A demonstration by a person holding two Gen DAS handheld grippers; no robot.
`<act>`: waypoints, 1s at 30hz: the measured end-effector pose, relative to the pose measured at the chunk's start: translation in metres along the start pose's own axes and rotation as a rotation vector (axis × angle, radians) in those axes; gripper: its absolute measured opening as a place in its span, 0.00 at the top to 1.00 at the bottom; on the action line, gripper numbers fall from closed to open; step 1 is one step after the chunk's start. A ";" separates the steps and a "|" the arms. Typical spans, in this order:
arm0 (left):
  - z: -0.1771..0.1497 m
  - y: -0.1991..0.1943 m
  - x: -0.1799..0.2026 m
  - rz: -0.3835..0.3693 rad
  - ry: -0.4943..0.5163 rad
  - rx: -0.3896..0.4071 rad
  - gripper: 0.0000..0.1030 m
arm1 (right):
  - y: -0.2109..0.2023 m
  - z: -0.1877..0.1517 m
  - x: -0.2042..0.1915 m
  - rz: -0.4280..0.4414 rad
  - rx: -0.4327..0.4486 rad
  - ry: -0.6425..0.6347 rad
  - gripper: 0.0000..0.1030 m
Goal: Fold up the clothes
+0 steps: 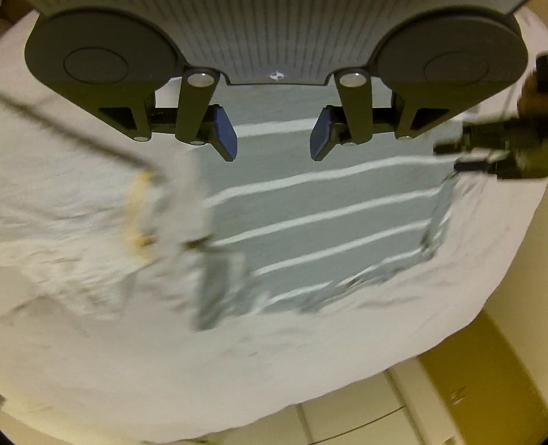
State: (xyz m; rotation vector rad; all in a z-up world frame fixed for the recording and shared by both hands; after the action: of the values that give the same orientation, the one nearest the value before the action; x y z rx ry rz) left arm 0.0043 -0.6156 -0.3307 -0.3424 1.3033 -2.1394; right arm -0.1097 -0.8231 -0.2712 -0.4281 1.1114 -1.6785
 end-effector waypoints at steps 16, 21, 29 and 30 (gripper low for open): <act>0.109 0.062 0.169 -0.069 0.263 0.131 0.51 | 0.030 0.129 0.099 -0.018 -0.027 -0.145 0.51; 0.140 0.097 0.189 -0.003 0.238 0.107 0.52 | 0.072 0.177 0.108 0.041 -0.075 -0.313 0.52; 0.181 0.157 0.215 0.190 0.238 0.032 0.68 | 0.163 0.230 0.101 0.194 -0.177 -0.542 0.59; 0.185 0.166 0.219 0.212 0.254 0.027 0.68 | 0.172 0.234 0.099 0.204 -0.185 -0.568 0.59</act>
State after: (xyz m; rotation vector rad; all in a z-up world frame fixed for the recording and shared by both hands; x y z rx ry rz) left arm -0.0145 -0.9376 -0.4050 0.0803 1.3802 -2.0657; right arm 0.1156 -1.0257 -0.3179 -0.8220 0.8488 -1.1724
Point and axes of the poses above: each gripper's, at about its wrist camera, not at the fingertips, and y roughly the way its jaws point, x to its right, z to its top, the point moved 4 cm from there along y, roughly the way its jaws point, and after that the axes turned 1 degree about -x, right-handed, at the moved point
